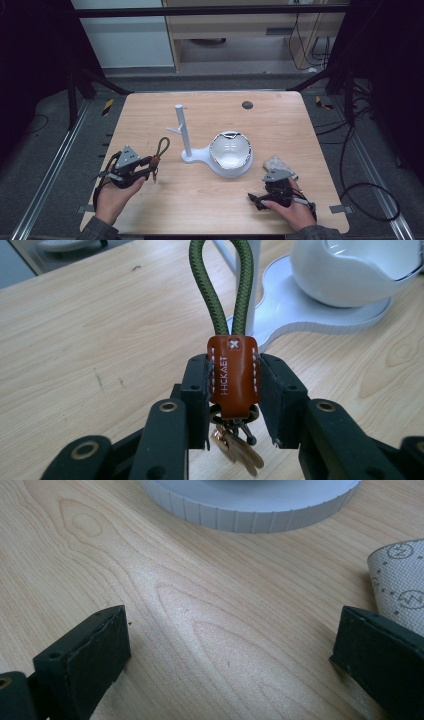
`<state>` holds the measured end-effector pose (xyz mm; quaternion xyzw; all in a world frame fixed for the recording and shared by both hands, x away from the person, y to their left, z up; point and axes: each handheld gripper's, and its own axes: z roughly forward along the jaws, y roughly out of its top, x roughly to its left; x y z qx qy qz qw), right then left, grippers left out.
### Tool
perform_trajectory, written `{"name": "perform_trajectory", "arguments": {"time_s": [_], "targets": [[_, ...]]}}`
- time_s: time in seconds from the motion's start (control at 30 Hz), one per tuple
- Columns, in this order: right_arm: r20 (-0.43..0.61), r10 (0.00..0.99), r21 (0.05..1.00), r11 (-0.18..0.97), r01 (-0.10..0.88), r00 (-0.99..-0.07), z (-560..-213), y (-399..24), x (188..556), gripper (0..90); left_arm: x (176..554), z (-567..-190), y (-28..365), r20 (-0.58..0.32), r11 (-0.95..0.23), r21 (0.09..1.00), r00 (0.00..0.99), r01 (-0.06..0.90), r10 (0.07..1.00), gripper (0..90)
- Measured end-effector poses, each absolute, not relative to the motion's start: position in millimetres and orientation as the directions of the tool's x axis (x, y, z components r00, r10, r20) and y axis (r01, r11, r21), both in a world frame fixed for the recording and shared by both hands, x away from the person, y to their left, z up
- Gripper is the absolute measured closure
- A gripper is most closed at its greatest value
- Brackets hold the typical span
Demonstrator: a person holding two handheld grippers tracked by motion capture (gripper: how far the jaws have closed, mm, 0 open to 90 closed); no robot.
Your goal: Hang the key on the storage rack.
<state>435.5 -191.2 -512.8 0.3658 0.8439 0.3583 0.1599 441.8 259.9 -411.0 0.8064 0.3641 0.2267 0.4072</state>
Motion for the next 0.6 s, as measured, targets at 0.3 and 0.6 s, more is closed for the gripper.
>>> {"name": "perform_trajectory", "arguments": {"time_s": [0.3, 0.6], "targets": [[-0.007, 0.732, 0.722, 0.475, 0.503, -0.681, -513, -191, 436, 1.7, 424, -407, 254, 0.059, -0.368, 0.86, 0.647, 0.353, 0.76, 66.0], [-0.007, 0.732, 0.723, 0.474, 0.502, -0.681, -513, -191, 436, 1.6, 416, -402, 249, 0.053, -0.345, 0.882, 0.66, 0.321, 0.75, 66.0]]}}
